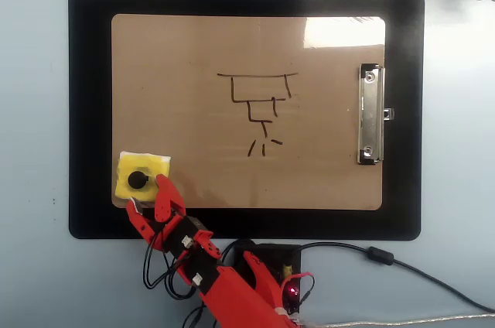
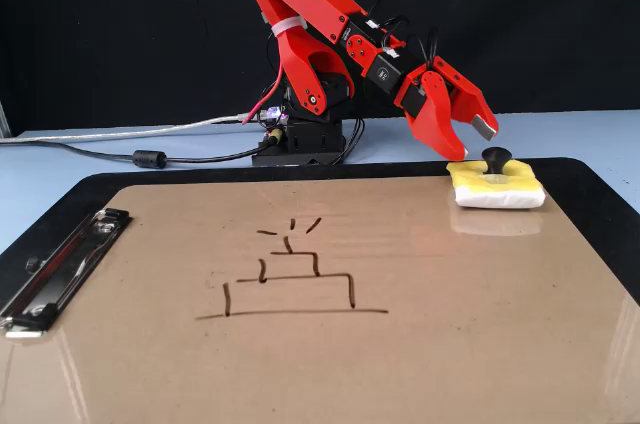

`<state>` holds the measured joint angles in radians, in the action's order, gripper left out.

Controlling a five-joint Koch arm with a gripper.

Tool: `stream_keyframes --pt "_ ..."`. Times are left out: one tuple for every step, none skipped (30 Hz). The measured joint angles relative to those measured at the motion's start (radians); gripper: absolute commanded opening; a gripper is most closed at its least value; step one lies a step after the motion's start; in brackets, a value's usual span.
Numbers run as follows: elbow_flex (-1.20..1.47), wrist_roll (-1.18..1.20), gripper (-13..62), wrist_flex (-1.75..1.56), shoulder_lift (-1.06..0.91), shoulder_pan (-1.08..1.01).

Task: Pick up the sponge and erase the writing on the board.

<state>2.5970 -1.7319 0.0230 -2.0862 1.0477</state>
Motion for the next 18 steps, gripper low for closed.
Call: stream_keyframes --pt "-0.017 0.026 32.7 0.000 0.021 -0.002" --pt "-0.028 0.037 32.7 0.000 0.035 -0.002" --pt "-0.040 0.043 32.7 -0.002 0.057 -0.002" --pt "-0.043 0.044 32.7 -0.002 0.063 -0.002" --pt "-0.058 0.046 32.7 -0.003 0.077 -0.002" --pt "-0.071 0.046 32.6 -0.005 0.089 -0.002" --pt "-0.087 0.046 32.7 -0.005 0.100 0.000" --pt "-0.092 0.046 32.7 -0.003 0.107 -0.002" --pt "-0.106 0.046 32.7 -0.005 0.126 -0.002" --pt "-0.115 0.046 32.8 -0.005 0.141 -0.002" --pt "-0.133 0.046 32.8 -0.006 0.164 0.000" --pt "-0.143 0.046 32.8 -0.008 0.173 -0.002" --pt "-0.144 0.046 32.8 -0.008 0.179 -0.003" --pt "-0.144 0.048 32.8 -0.012 0.198 0.000" --pt "-0.144 0.049 32.8 -0.014 0.206 0.000" --pt "-0.146 0.049 32.8 -0.015 0.218 -0.003" --pt "-0.146 0.049 32.8 -0.015 0.230 -0.003" --pt "-0.146 0.049 32.8 -0.015 0.250 0.000"
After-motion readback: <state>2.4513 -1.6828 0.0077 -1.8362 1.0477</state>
